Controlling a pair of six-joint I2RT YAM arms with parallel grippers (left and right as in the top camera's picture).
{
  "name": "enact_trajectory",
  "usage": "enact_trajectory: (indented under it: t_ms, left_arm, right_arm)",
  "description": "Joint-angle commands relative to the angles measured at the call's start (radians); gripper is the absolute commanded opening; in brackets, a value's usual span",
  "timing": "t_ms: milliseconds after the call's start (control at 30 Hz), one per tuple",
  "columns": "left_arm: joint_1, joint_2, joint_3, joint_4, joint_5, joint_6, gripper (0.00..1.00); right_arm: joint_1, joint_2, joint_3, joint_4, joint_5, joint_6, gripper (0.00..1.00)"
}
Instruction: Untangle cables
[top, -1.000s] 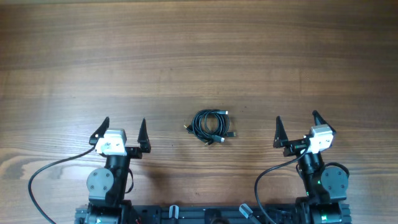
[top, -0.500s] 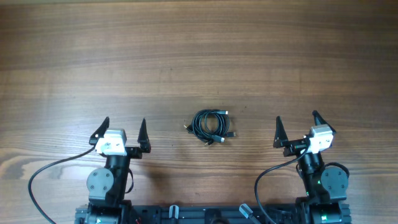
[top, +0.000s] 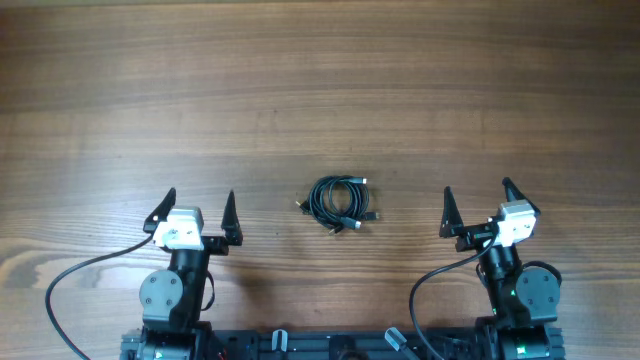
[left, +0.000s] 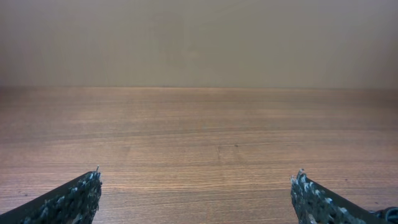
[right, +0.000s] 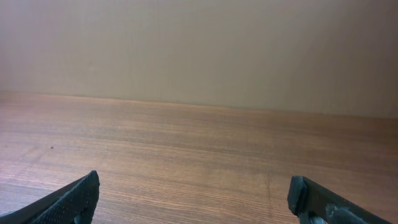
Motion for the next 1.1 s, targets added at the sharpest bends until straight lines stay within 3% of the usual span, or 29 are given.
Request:
enact_trajectory:
  t_ms: [0, 200, 267, 367, 500, 533, 600, 667, 767, 933, 1000, 1067]
  left_arm:
    - [0.003, -0.008, -0.004, -0.001, 0.001, 0.016, 1.0]
    - [0.003, -0.008, -0.004, -0.001, 0.03, 0.003, 1.0]
    - [0.003, -0.008, -0.004, 0.015, 0.219, -0.113, 1.0]
    - [0.002, -0.008, -0.004, 0.046, 0.296, -0.158, 1.0]
    - [0.003, -0.008, -0.004, 0.117, 0.635, -0.229, 1.0]
    - [0.003, -0.008, -0.004, 0.165, 0.65, -0.253, 1.0]
    - [0.004, -0.008, 0.002, 0.407, 0.628, -0.393, 1.0]
    - [0.004, -0.006, 0.072, 0.468, 0.537, -0.431, 1.0]
    - [0.003, 0.076, 0.302, 0.249, 0.491, -0.352, 1.0]
    - [0.003, 0.545, 0.913, -0.578, 0.368, -0.299, 1.0]
    - [0.003, 0.813, 1.167, -0.856, 0.489, -0.301, 1.0]
    - [0.003, 0.923, 1.234, -0.89, 0.681, -0.345, 1.0]
  right_arm:
    - [-0.005, -0.005, -0.001, 0.003, 0.016, -0.012, 1.0]
    - [-0.005, -0.005, -0.001, 0.003, 0.017, -0.012, 1.0]
    - [-0.005, -0.005, -0.001, 0.003, 0.016, -0.012, 1.0]
    - [-0.005, -0.005, -0.001, 0.003, 0.016, -0.012, 1.0]
    - [-0.005, -0.005, -0.001, 0.003, 0.016, -0.012, 1.0]
    - [-0.005, -0.005, -0.001, 0.003, 0.016, -0.012, 1.0]
    - [-0.005, -0.005, -0.001, 0.003, 0.016, -0.012, 1.0]
    - [-0.005, -0.005, -0.001, 0.003, 0.016, -0.012, 1.0]
    - [-0.005, -0.005, -0.001, 0.003, 0.016, -0.013, 1.0]
    - [-0.005, -0.005, -0.001, 0.003, 0.016, -0.012, 1.0]
    - [-0.005, -0.005, -0.001, 0.003, 0.016, -0.012, 1.0]
    - [-0.005, -0.005, -0.001, 0.003, 0.016, -0.012, 0.99]
